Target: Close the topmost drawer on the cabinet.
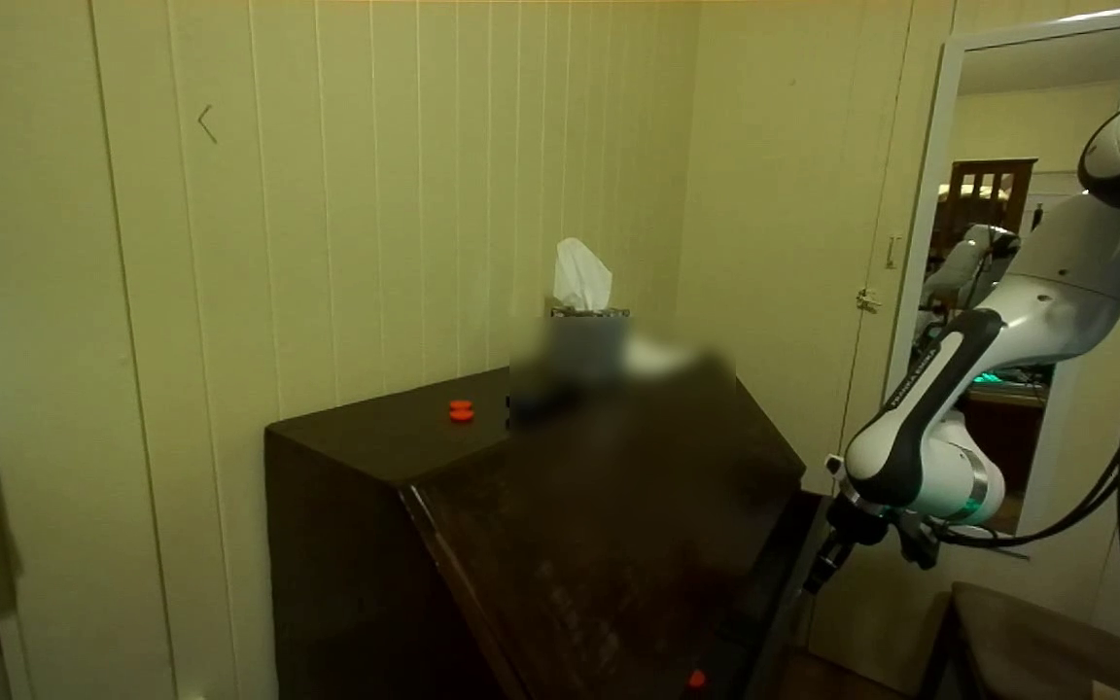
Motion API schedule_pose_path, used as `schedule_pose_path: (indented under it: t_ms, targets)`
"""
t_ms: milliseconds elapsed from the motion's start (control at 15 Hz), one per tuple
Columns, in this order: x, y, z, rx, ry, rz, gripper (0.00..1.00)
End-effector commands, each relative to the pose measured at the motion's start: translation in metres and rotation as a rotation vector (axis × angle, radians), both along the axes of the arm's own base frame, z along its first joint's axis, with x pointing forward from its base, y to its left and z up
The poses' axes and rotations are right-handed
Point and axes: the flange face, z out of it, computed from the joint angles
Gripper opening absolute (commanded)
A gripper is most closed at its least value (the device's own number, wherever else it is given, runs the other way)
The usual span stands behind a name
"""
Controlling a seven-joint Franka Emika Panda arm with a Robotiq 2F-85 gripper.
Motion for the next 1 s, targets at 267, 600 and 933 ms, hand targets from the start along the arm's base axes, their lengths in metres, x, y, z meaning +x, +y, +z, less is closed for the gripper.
schedule_pose_path:
  t_ms: [267, 600, 933]
  targets:
    - [0.009, 0.005, -0.007, 0.014, -0.034, 0.022, 0.0]
    - [0.025, 0.013, -0.015, 0.053, -0.098, 0.043, 0.0]
    - [0.037, 0.018, -0.01, 0.098, -0.176, 0.011, 0.0]
